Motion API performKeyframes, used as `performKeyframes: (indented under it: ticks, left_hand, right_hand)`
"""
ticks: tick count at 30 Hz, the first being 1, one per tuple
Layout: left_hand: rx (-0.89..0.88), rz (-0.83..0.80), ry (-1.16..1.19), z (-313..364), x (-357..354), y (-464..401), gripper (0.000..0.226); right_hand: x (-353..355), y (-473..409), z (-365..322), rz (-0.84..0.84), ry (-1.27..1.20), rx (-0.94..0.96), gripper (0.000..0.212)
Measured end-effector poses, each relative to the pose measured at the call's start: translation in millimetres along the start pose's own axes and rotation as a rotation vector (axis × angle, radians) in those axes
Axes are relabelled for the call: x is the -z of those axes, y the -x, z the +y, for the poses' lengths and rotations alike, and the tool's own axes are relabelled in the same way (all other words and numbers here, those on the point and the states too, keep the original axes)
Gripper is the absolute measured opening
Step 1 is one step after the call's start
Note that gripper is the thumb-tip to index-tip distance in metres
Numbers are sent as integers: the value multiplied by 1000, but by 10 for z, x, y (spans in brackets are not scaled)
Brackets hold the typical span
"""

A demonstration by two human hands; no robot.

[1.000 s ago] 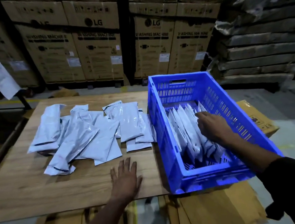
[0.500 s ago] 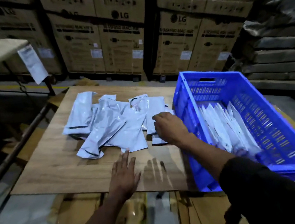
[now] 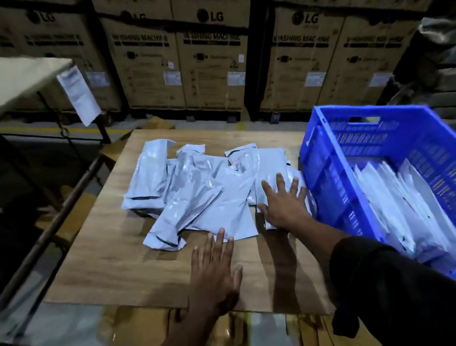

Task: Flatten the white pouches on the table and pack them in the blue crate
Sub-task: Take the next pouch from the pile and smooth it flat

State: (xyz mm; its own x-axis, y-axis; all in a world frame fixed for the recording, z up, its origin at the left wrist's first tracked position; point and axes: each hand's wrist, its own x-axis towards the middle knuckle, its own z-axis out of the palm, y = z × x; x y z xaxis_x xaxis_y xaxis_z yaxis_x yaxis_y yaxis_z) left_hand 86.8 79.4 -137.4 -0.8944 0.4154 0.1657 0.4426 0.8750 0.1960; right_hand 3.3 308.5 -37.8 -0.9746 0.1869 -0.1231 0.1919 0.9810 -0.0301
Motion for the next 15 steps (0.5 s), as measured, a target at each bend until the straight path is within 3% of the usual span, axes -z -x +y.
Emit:
performKeyframes:
  ticks: [5,8,15]
  left_hand:
    - [7,30,-28,-11,-91,-14,73]
    - [6,65,-43,-4,-98,-2,71]
    - [-11,74,18,-24,-56,6,75]
  right_hand:
    - [-61,-199,-85,5,-28,-93,73]
    - [-87,-198,-103,-7,-21,-129,67]
    - [59,218,-52,235,-186,-105,48]
